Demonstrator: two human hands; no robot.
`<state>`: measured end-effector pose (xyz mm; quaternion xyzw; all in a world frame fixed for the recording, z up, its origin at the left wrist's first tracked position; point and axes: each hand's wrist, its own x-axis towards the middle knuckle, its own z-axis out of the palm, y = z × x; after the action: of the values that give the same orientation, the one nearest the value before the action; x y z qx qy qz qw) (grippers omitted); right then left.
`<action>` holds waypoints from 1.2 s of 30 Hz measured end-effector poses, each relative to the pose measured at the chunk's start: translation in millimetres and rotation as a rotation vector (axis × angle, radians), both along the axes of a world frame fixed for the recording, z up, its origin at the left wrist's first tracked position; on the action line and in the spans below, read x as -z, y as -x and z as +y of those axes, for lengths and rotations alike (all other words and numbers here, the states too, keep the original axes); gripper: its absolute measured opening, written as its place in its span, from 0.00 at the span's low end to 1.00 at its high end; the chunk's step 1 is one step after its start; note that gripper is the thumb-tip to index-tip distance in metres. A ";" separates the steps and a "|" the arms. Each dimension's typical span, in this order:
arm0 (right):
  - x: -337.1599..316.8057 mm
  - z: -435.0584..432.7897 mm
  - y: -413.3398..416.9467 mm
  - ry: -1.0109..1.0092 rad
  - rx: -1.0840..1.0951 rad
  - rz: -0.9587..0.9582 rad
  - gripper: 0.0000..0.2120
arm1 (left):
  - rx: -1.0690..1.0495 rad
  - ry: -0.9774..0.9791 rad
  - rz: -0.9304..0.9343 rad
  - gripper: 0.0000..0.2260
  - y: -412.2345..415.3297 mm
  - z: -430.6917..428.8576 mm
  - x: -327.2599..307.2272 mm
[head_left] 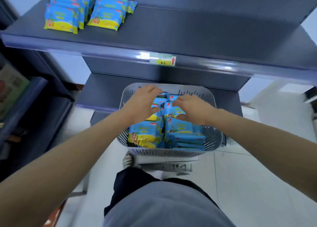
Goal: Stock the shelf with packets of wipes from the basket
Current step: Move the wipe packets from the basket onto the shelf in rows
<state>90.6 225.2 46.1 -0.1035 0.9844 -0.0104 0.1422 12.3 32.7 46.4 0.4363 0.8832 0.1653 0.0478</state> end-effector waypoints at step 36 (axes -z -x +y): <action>13.4 30.6 52.9 0.462 0.357 -0.189 0.07 | -0.023 0.714 -0.368 0.13 21.7 -11.3 103.6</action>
<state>37.6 255.8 32.6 0.0431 0.9410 -0.2683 0.2018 -9.5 21.4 -57.3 0.3454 0.8667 -0.0760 0.3517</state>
